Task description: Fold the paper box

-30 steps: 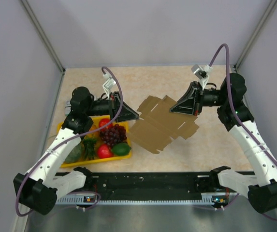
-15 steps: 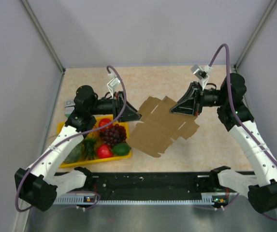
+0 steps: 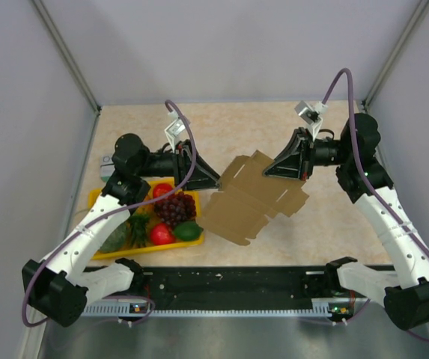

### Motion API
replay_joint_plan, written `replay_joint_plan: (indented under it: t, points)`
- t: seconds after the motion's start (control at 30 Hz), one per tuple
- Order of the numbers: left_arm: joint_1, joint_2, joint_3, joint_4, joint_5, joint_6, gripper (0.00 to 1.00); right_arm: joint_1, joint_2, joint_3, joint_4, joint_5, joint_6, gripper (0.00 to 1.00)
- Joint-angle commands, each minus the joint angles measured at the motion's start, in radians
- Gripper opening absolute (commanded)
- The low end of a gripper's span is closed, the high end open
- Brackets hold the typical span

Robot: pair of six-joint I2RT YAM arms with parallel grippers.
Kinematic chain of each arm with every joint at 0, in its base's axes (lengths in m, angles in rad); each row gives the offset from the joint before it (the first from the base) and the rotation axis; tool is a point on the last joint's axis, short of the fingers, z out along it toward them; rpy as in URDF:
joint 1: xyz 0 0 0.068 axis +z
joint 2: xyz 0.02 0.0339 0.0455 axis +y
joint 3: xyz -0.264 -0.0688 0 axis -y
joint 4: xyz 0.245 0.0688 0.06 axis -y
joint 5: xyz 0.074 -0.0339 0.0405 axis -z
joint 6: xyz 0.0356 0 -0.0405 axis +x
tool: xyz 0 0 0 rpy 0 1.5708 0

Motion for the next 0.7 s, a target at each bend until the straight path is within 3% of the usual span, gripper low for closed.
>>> replay_joint_plan:
  t: [0.0, 0.33, 0.47, 0.67]
  points:
    - [-0.012, -0.021, -0.004, 0.095, 0.039, -0.033, 0.42, 0.003, -0.003, 0.015, 0.01, 0.007, -0.024, 0.0]
    - [-0.046, -0.023, 0.017, -0.065, 0.015, 0.095, 0.38, 0.009, -0.01, -0.002, 0.096, 0.004, 0.034, 0.0]
    - [-0.023, -0.06, 0.013, -0.078, -0.01, 0.109, 0.46, 0.008, -0.013, 0.004, 0.078, 0.004, 0.023, 0.0]
    - [0.075, -0.054, -0.017, 0.017, 0.019, -0.017, 0.5, 0.009, -0.019, 0.006, 0.075, 0.004, 0.02, 0.0]
